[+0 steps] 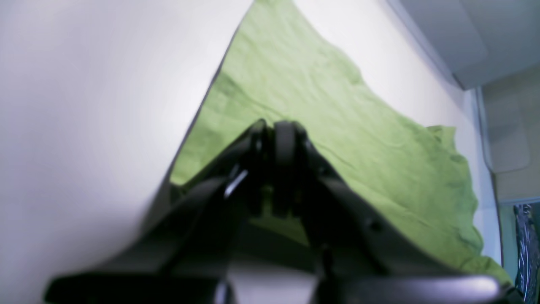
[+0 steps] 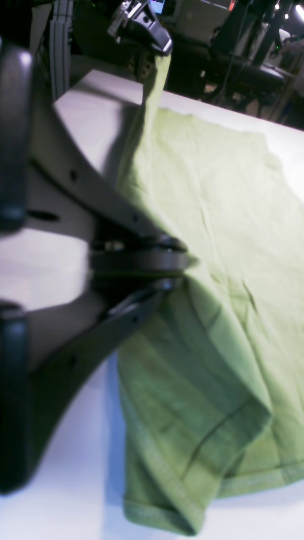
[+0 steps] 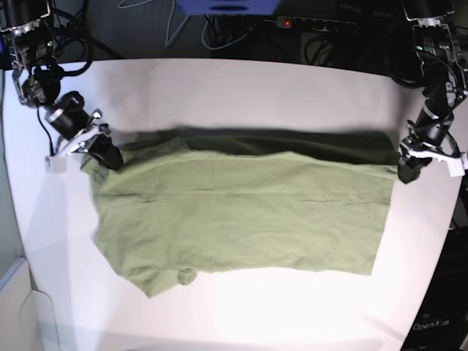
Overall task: Fold the T-shirt properly
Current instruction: 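Lift both shoulder corners and fold them over toward the hem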
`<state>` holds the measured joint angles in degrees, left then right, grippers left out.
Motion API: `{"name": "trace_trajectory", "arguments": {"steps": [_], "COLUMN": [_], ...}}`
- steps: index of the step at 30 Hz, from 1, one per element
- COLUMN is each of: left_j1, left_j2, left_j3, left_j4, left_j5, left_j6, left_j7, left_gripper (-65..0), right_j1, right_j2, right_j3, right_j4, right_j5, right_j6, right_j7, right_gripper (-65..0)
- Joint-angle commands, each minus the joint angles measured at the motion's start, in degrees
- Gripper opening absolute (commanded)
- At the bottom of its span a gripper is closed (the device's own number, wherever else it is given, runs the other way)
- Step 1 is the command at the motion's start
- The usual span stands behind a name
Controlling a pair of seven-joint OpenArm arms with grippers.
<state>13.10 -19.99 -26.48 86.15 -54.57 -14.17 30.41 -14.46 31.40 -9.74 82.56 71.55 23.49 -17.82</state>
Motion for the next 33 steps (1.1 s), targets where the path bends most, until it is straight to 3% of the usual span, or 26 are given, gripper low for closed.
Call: {"name": "trace_trajectory", "arguments": {"steps": [1,25,33], "left_j1": [-2.69,-14.03,-17.19], "left_j2": [-1.15,-1.42,-0.01], "left_j3": [-0.20,0.15,3.58], "left_j4": [-0.39,-14.02,-14.19], "left_j5": [-0.60,-0.42,7.93], "left_j6": [-0.73,-0.64,-0.64], "left_j7": [-1.36,-1.36,-1.27], "left_gripper": [-62.6,-62.5,-62.5], "right_j1": [0.96,13.80,16.96], "right_j2": [1.17,0.82,-0.23], "right_j3": [0.55,0.55,-0.86], "right_j4": [0.29,-9.99,-11.40], "right_j5": [1.29,0.85,-1.35], "right_j6": [0.56,0.56,0.56], "right_j7": [1.16,-4.99,-5.08], "right_gripper": [-64.1,-64.3,-64.3]}}
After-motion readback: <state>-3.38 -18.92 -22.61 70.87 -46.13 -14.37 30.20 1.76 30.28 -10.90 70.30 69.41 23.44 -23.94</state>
